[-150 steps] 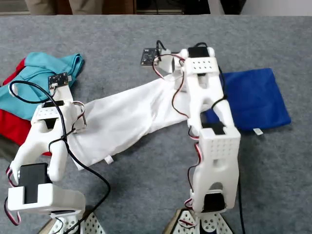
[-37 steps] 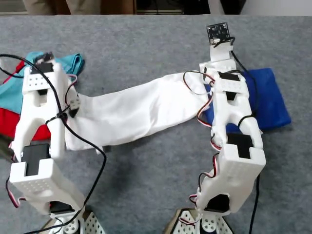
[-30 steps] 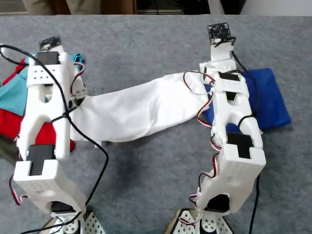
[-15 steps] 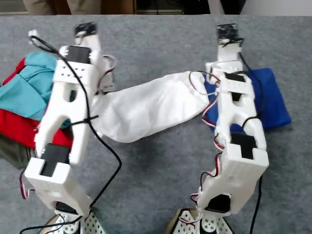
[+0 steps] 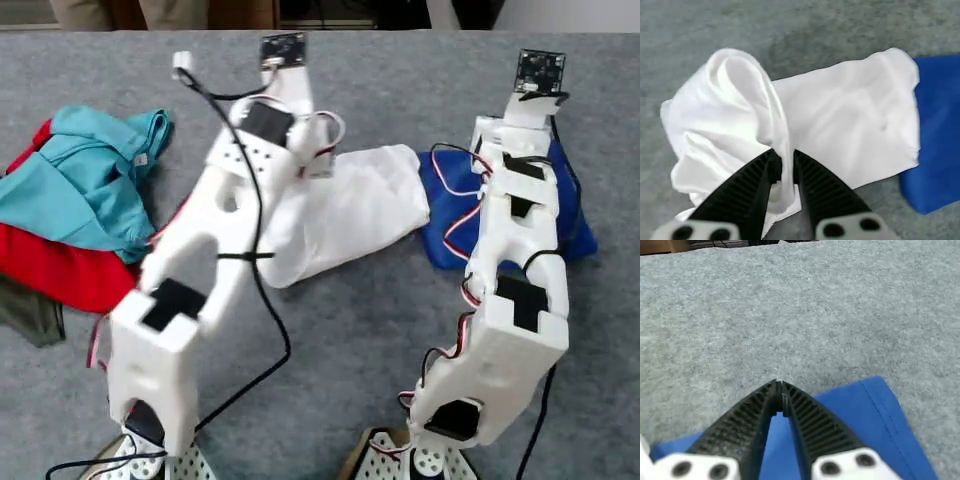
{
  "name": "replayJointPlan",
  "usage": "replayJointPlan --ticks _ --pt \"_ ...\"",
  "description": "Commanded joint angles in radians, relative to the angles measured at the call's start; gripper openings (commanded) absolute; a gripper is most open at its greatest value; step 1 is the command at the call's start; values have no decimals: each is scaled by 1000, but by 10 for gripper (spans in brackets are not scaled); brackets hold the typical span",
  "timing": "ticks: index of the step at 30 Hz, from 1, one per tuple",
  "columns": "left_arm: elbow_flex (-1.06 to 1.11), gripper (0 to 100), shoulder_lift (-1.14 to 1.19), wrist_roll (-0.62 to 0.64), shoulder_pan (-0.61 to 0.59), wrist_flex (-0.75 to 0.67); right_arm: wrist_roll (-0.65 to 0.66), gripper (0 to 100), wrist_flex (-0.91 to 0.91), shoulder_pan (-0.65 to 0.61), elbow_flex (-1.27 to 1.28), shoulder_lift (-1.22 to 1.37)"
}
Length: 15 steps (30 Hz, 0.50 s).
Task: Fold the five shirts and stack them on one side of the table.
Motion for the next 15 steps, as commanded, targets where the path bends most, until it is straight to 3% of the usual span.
replayJointPlan --ticks 1,15 --pt "-227 19 81 46 43 -12 -5 5 -26 15 -25 -21" --pt "-664 20 406 95 158 43 -5 5 -26 10 -25 -21"
